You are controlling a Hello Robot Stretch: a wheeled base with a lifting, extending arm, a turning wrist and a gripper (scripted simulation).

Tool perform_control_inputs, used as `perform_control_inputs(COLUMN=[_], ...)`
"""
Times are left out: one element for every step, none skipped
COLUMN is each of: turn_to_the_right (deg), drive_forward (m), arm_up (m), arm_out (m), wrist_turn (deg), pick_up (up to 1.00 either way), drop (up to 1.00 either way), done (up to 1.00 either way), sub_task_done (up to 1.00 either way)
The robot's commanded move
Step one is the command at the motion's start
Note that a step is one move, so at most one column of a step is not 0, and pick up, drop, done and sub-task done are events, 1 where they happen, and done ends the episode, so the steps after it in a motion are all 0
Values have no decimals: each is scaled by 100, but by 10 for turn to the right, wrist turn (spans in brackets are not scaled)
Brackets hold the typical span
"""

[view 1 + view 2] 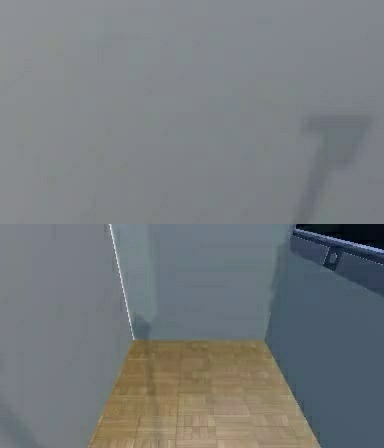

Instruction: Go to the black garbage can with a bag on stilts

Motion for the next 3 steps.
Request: perform_control_inputs(turn_to_the_right=[-450, -450, -210], drive_forward=[0, 0, 0], arm_up=[0, 0, 0], arm_out=[0, 0, 0], wrist_turn=[0, 0, 0], pick_up=[0, 0, 0], drop=[0, 0, 0], done=[0, 0, 0], sub_task_done=[0, 0, 0])
